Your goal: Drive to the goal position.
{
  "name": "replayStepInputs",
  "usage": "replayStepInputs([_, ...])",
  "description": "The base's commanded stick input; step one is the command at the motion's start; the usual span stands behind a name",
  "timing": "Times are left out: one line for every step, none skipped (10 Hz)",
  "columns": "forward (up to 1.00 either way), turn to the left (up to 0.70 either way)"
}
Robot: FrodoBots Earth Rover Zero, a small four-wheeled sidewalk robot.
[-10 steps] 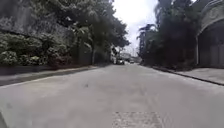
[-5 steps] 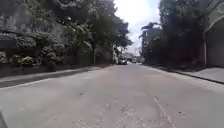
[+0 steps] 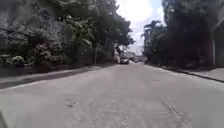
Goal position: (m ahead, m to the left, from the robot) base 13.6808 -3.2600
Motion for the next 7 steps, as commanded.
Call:
replayStepInputs([1.00,0.00])
replayStepInputs([1.00,0.00])
replayStepInputs([1.00,0.00])
replayStepInputs([1.00,0.00])
replayStepInputs([1.00,0.00])
replayStepInputs([1.00,0.00])
replayStepInputs([1.00,0.00])
